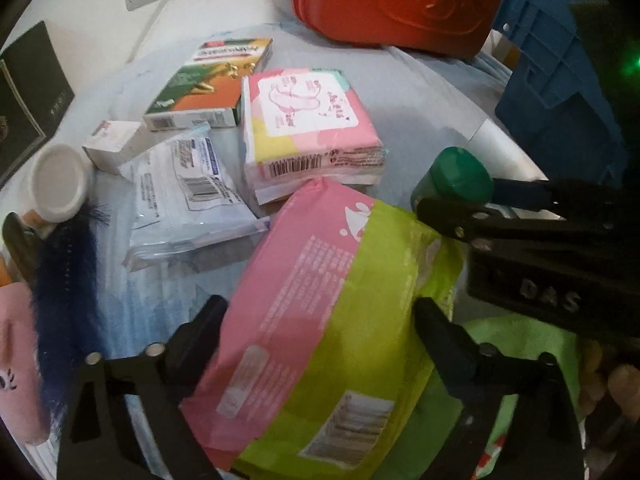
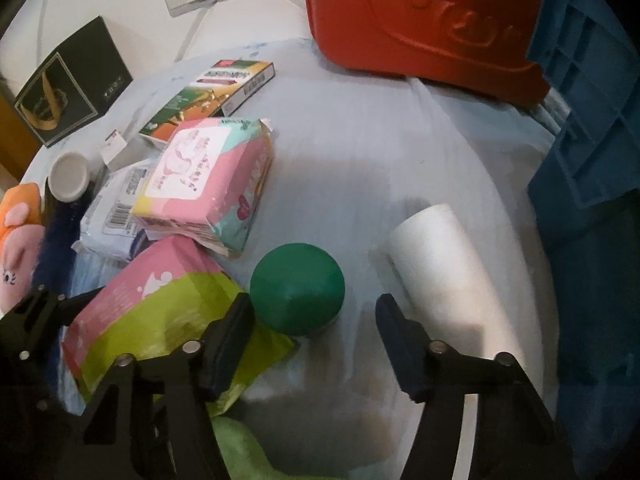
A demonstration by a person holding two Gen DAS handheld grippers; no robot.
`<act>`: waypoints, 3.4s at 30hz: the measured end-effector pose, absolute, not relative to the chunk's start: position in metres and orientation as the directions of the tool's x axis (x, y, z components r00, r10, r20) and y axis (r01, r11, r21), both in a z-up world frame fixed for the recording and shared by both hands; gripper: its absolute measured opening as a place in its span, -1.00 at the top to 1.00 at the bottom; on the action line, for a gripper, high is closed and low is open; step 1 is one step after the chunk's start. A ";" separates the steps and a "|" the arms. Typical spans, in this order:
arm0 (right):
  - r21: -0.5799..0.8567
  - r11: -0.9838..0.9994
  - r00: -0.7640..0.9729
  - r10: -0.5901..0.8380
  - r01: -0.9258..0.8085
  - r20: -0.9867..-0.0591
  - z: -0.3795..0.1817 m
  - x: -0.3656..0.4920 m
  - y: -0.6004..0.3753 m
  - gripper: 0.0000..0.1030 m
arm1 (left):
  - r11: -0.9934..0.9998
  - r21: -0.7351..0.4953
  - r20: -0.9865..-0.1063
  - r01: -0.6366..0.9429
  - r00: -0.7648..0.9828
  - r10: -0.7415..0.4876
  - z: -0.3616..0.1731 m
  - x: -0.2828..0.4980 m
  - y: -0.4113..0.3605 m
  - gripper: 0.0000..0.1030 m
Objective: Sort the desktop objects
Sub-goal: 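Grasp the pink-and-green wipes pack with the left tool while the right tool grasps the green ball, then lift the wipes pack and green ball, carry over the crate and open both tools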
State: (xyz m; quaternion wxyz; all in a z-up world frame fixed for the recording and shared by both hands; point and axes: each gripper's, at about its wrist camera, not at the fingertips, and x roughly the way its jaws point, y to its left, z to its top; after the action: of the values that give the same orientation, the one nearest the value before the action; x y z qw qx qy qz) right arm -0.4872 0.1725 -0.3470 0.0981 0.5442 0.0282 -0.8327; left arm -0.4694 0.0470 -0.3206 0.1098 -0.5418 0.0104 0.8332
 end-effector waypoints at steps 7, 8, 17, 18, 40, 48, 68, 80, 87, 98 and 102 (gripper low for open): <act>0.059 -0.974 -0.412 -0.147 0.221 -0.899 -0.338 -0.479 0.169 0.22 | -0.989 -0.103 -0.889 -0.108 -0.435 0.140 -0.300 -0.457 0.025 -0.13; 0.057 -0.973 -0.417 -0.148 0.223 -0.897 -0.335 -0.477 0.169 0.22 | -0.990 -0.095 -0.886 -0.101 -0.445 0.131 -0.296 -0.454 0.023 -0.09; 0.037 -0.967 -0.455 -0.152 0.253 -0.877 -0.310 -0.459 0.164 0.22 | -0.993 -0.072 -0.890 -0.097 -0.443 0.108 -0.284 -0.438 0.020 0.05; 0.035 -0.968 -0.456 -0.150 0.250 -0.878 -0.310 -0.457 0.166 0.22 | -0.994 -0.060 -0.893 -0.093 -0.440 0.095 -0.280 -0.440 0.021 -0.08; 0.047 -0.970 -0.393 -0.141 0.240 -0.908 -0.339 -0.453 0.175 0.22 | -0.991 -0.029 -0.925 -0.131 -0.372 0.076 -0.336 -0.456 0.032 -0.46; 0.022 -0.961 -0.477 -0.156 0.274 -0.865 -0.296 -0.430 0.164 0.22 | -0.998 0.015 -0.873 -0.068 -0.487 0.020 -0.284 -0.419 0.031 -0.31; -0.101 -0.961 -0.792 -0.149 0.256 -0.593 -0.093 -0.241 0.153 0.22 | -0.999 0.044 -0.583 -0.021 -0.813 -0.008 -0.086 -0.245 0.025 -0.31; -0.099 -0.993 -0.906 -0.008 0.056 -0.424 0.002 -0.141 0.265 0.22 | -0.979 0.021 -0.434 -0.203 -0.884 0.174 -0.012 -0.192 0.133 -0.31; -0.133 -0.991 -0.931 0.062 -0.015 -0.361 0.022 -0.120 0.406 0.22 | -0.973 0.001 -0.342 -0.231 -0.914 0.217 0.016 -0.171 0.257 -0.31; -0.177 -0.982 -0.869 0.035 0.061 -0.494 -0.014 -0.157 0.581 0.22 | -0.983 0.001 -0.500 -0.185 -0.851 0.160 0.000 -0.186 0.449 -0.35; -0.163 -0.983 -0.839 0.021 0.081 -0.543 -0.038 -0.165 0.619 0.22 | -0.984 0.012 -0.560 -0.175 -0.817 0.138 -0.019 -0.196 0.486 -0.36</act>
State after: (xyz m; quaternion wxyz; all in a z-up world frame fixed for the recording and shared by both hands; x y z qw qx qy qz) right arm -0.1646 0.6188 -0.0379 0.0159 0.2829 0.0901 -0.9548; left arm -0.1959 0.4858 -0.0191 0.0822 -0.2913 0.0317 0.9526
